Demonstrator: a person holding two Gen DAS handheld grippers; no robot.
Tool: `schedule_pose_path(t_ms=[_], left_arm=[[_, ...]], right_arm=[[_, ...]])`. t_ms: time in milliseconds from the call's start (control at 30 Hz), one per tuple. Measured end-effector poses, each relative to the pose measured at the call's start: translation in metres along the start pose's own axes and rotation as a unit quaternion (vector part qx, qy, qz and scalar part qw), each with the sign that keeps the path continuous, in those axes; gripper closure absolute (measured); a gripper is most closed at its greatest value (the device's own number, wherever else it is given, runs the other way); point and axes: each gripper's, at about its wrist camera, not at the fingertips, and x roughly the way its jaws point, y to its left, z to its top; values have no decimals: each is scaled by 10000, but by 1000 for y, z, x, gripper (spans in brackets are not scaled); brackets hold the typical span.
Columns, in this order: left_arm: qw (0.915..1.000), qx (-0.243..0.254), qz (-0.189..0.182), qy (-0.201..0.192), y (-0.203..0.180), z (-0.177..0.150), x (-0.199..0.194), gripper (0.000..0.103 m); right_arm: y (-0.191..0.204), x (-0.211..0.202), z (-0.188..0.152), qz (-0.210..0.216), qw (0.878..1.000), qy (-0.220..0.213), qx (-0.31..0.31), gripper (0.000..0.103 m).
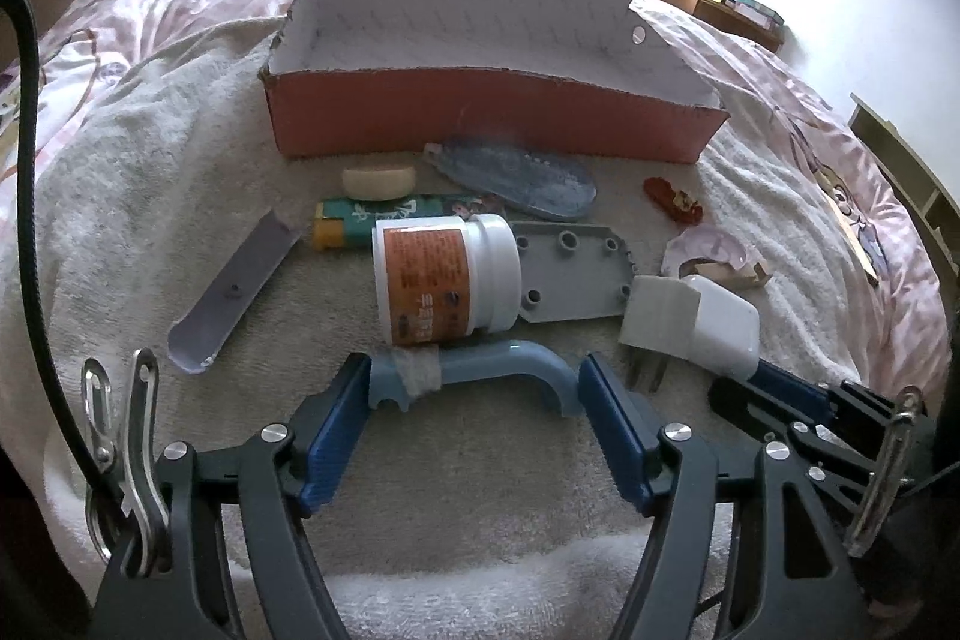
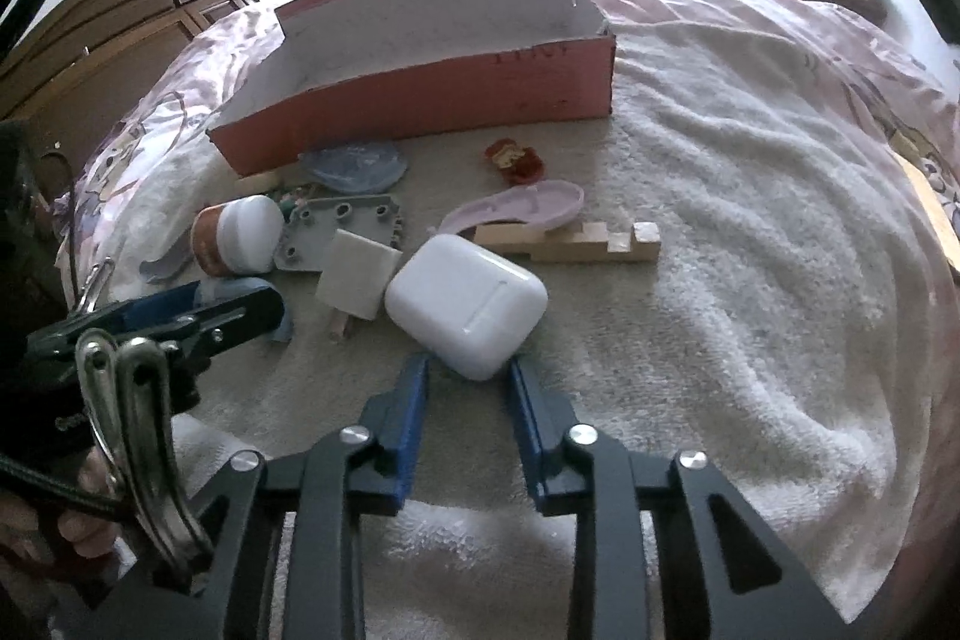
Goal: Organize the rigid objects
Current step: 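Grasp the white earbud case with the right tool while the left tool holds the pipe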
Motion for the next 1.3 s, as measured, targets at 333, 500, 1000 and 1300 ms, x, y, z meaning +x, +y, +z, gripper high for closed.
schedule_pose_path(t_ms=[333,500,1000,1300], left_arm=[[9994,284,210,7,-9,-3,5,28],[9996,230,165,1,-6,-2,4,28],[9977,566,360,-3,-11,-4,3,28],[9967,622,455,-270,-8,-2,-16,28]], right_arm=[[8,2,12,-260,9985,-271,-409,40],[4,14,15,-144,9991,-160,-352,37],[0,6,11,-9,9992,-310,-242,52],[0,-6,7,51,9992,-373,-127,55]])
